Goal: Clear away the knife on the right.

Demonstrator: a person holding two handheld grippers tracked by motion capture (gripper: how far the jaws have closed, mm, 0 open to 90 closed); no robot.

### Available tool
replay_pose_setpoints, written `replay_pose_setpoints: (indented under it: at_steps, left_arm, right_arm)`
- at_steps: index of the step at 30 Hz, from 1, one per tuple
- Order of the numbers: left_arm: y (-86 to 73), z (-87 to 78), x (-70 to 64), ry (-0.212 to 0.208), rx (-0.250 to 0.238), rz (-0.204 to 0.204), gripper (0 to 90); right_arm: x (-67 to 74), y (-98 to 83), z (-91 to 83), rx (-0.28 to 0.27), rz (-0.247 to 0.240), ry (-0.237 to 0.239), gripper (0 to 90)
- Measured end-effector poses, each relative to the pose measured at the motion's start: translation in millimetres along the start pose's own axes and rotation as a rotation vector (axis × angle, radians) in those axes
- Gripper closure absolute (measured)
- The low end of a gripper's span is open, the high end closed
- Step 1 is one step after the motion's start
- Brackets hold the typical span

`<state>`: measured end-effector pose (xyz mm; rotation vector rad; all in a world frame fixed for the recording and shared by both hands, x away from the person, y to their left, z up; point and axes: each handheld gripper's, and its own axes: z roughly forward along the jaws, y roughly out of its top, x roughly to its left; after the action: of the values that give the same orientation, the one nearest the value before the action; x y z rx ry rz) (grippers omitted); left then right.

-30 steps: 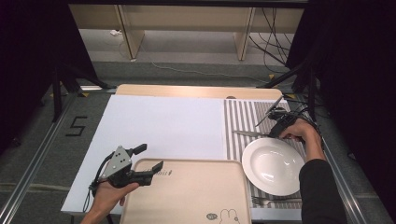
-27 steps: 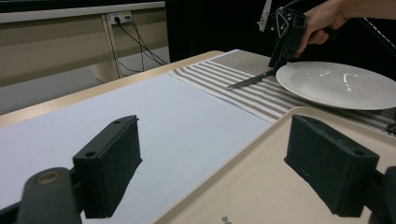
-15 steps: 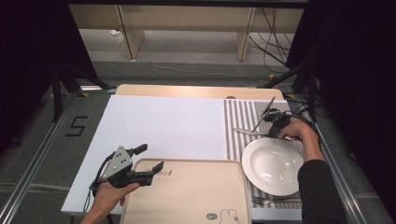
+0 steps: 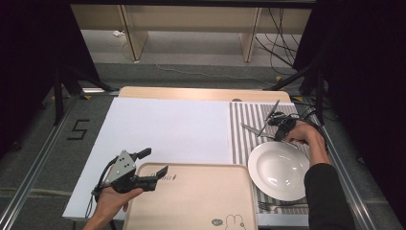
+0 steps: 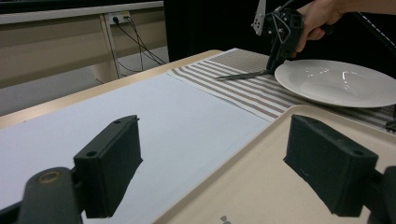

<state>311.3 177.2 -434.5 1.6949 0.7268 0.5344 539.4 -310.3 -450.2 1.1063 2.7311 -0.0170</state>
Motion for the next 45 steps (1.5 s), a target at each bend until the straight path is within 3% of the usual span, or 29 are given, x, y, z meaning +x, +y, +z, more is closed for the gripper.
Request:
replay_pose_setpoints:
  at_steps: [15, 17, 18, 29, 41, 45]
  left_arm:
    - [0.1, 0.1, 0.3, -0.004, -0.002, 0.001, 17.6]
    - [0.2, 0.0, 0.4, -0.002, -0.002, 0.001, 17.6]
    - [0.1, 0.1, 0.4, -0.003, -0.003, 0.000, 17.6]
    - [0.6, 0.3, 0.4, 0.002, 0.006, 0.003, 17.6]
    - [0.6, 0.3, 0.6, 0.002, 0.007, 0.002, 17.6]
    - [0.6, 0.5, 0.7, 0.001, 0.007, 0.004, 17.6]
  right_arm:
    - [4.9, 2.0, 0.0, 0.010, -0.033, -0.011, 79.1]
    - [6.6, 3.0, -0.9, 0.026, -0.016, -0.015, 79.5]
    - [5.2, 2.7, -1.2, 0.029, -0.037, -0.009, 79.6]
    - [8.6, 1.1, -0.6, 0.006, -0.056, -0.029, 80.0]
    - [8.2, -0.2, -2.6, -0.028, -0.064, -0.091, 80.1]
    - [6.1, -1.8, -8.4, -0.051, -0.041, -0.116, 80.2]
